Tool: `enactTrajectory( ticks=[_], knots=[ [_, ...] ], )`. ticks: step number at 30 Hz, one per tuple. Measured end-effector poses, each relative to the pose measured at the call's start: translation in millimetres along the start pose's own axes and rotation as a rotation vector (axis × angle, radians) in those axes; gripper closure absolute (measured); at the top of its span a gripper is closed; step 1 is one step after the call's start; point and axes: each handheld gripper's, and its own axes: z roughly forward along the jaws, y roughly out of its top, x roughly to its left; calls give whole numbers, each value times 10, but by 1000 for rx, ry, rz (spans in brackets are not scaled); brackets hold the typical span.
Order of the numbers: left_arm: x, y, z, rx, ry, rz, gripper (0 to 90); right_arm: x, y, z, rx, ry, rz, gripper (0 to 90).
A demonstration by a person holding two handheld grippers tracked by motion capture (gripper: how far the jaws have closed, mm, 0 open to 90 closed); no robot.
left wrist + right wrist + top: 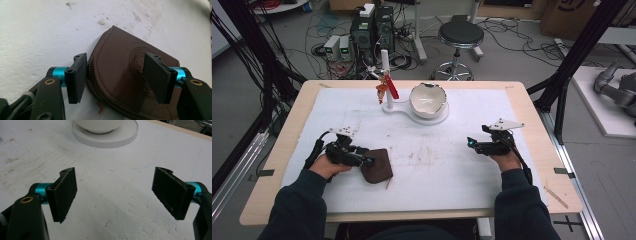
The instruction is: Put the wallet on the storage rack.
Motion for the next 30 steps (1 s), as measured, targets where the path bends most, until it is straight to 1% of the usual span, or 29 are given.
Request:
enactTrajectory(
  ticks=[2,3,4,5,6,7,8,9,10,11,12,13,14,15,17,18,19,20,22,24,26,28,30],
  knots=[
    [1,-16,11,-6,11,5,333,3,0,2,0,4,0,205],
    [2,-21,22,-5,16,-4,306,5,-1,6,1,5,-3,206],
    [2,-21,22,-5,16,-4,297,12,1,7,2,5,1,205],
    [5,-17,30,-3,6,-25,338,14,1,10,3,7,-1,206],
    [-4,-15,35,-5,12,-37,347,16,1,14,4,8,-3,206],
    [-21,-9,43,-11,25,-43,362,18,1,16,4,7,-4,206],
    [-21,-9,43,-11,25,-43,374,21,1,18,6,8,-3,205],
    [-68,13,75,-25,64,-54,385,23,3,25,7,10,-4,206],
    [-68,13,75,-25,64,-54,389,23,3,25,7,10,-4,206],
    [-131,57,135,-49,119,-84,408,30,8,33,9,12,-6,206],
    [-172,93,182,-61,158,-101,409,34,11,35,8,15,-5,205],
    [-198,114,215,-70,179,-106,410,46,19,36,3,20,-2,206],
    [-238,151,264,-78,211,-113,412,53,25,39,-3,23,0,206],
    [-261,172,295,-85,226,-114,421,70,37,41,-8,34,3,206],
    [-314,222,356,-94,258,-100,450,96,53,51,-13,42,0,205],
    [-314,222,356,-94,258,-100,451,114,60,59,-12,47,-3,206],
    [-348,252,405,-103,279,-91,453,141,70,76,-11,55,-8,206],
    [-356,260,424,-107,282,-91,455,162,78,88,-10,57,-12,206],
    [-359,268,448,-119,279,-84,458,230,104,129,-6,83,-23,206],
    [-371,270,458,-133,280,-61,461,313,138,176,-3,105,-39,206],
    [-383,273,451,-146,272,-26,462,396,168,224,-4,127,-59,206],
    [-372,267,452,-157,260,-20,460,470,191,262,4,149,-69,206],
    [-349,262,455,-140,253,-22,463,524,208,299,3,170,-80,205]
  ],
)
